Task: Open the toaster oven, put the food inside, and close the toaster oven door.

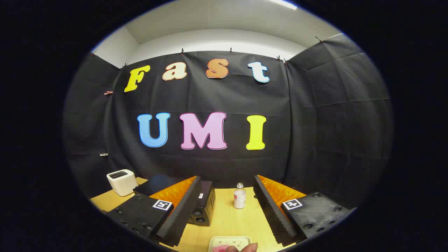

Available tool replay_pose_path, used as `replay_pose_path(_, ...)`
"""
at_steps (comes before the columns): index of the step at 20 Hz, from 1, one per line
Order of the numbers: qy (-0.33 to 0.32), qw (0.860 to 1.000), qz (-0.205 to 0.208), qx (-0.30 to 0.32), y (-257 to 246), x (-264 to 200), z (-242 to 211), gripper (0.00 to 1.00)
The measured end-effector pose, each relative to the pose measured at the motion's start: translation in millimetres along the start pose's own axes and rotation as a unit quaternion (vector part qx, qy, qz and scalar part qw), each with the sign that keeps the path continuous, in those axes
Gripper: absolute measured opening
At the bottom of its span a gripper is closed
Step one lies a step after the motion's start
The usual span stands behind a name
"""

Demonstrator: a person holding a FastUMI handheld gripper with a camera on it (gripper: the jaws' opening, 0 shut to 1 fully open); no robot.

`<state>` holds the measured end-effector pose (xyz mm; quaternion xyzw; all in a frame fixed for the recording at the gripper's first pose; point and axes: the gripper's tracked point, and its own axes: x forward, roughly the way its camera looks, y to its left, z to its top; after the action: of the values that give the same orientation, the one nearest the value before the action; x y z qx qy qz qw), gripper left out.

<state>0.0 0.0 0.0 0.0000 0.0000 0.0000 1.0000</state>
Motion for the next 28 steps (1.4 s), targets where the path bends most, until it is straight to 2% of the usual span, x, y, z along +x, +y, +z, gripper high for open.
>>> replay_pose_path(19, -0.005, 1.000, -0.011, -0.008, 9, 7, 1, 0.98)
replay_pose_path(23, -0.008, 1.000, 0.007, 0.001, 47, 8, 2, 0.99)
replay_pose_path(28, 0.014, 0.999, 0.041, 0.002, 128, 21, -13, 0.99)
